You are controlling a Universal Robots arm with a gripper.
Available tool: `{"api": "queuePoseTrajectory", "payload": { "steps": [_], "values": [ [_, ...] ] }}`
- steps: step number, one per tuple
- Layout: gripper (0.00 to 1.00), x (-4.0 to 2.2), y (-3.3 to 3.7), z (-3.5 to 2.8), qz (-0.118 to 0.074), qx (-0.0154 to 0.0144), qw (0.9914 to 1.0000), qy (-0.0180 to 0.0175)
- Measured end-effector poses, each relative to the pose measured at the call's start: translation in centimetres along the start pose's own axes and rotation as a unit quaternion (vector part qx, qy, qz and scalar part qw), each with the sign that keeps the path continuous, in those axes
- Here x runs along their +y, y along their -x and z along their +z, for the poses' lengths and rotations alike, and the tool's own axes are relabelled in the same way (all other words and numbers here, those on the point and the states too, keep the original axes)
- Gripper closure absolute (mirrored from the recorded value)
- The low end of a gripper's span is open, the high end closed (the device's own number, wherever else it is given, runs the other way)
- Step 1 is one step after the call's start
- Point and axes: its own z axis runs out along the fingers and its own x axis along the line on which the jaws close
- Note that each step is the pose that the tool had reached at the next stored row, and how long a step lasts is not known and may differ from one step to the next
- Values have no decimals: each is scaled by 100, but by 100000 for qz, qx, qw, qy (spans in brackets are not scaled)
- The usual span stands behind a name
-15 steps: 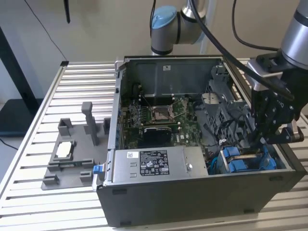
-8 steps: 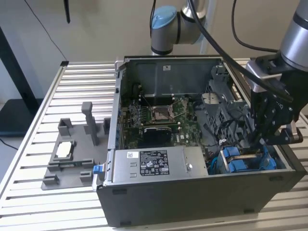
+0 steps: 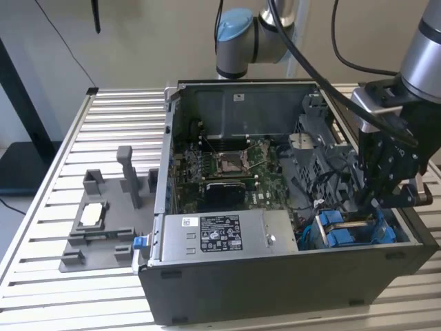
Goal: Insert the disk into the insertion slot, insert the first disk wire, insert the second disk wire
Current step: 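Insert the first disk wire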
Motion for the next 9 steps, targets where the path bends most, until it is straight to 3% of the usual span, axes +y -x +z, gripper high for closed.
{"api": "queuePoseTrajectory", "payload": {
  "steps": [9],
  "values": [
    [81, 0, 4, 19, 74, 30, 100000, -3]
  ]
}}
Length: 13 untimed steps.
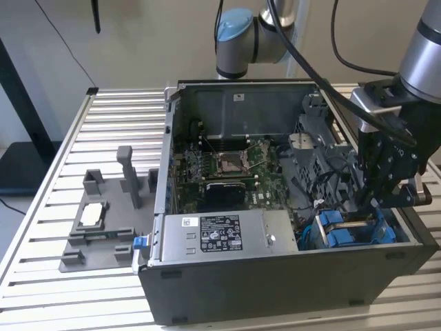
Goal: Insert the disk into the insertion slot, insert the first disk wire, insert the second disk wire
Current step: 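Insert the first disk wire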
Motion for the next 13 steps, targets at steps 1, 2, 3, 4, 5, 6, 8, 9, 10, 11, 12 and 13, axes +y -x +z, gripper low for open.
{"api": "queuePoseTrajectory", "payload": {
  "steps": [1, 2, 3, 4, 5, 6, 8, 9, 10, 11, 12, 13],
  "values": [
    [81, 0, 0, 3, 2, -5, 100000, 1],
    [81, 0, 0, 7, 1, -17, 100000, 3],
    [81, 0, 0, 10, 1, -12, 100000, 0],
    [81, 1, 0, 12, 1, 1, 100000, 0],
    [81, 1, 0, 17, 1, -1, 100000, 0],
    [81, 1, 0, 23, -1, -10, 100000, -1],
    [81, 1, 0, 35, 1, -16, 100000, 1],
    [81, 1, 0, 40, 2, -15, 100000, 2],
    [81, 1, 0, 43, 4, -10, 100000, 1],
    [81, 2, -2, 43, 15, -49, 100000, 3],
    [81, 2, -6, 37, 24, -57, 100000, 2],
    [81, 1, -2, 47, 33, -268, 100000, -2]
  ]
}}
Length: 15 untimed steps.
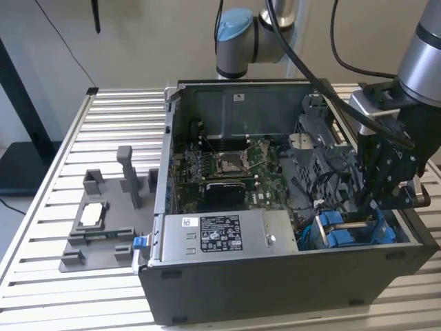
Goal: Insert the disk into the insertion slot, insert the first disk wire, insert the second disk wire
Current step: 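Insert the first disk wire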
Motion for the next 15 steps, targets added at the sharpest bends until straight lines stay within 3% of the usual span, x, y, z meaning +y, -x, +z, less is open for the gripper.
{"api": "queuePoseTrajectory", "payload": {
  "steps": [5, 15],
  "values": [
    [81, 0, 2, -13, 19, -266, 100000, 14],
    [81, 1, 0, 24, 13, -197, 100000, 11]
  ]
}}
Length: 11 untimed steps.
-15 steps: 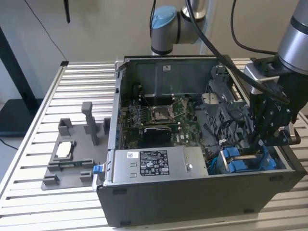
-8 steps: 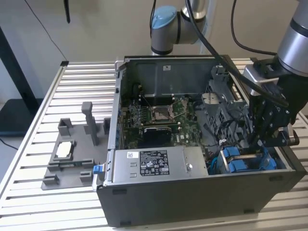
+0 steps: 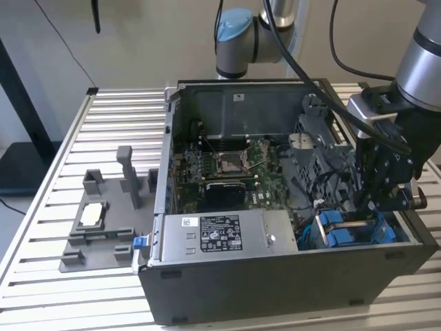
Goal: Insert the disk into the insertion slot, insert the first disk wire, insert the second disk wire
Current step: 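Insert the first disk wire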
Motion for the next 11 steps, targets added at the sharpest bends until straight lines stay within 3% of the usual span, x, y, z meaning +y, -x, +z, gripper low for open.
{"api": "queuePoseTrajectory", "payload": {
  "steps": [6, 7, 9, 11],
  "values": [
    [80, 1, 0, 5, 0, 83, 100000, 4],
    [74, 1, -1, 4, 1, 80, 100000, 3],
    [74, -1, 0, -32, 2, 51, 100000, 3],
    [74, -4, 2, -116, 4, 59, 100000, 1]
  ]
}}
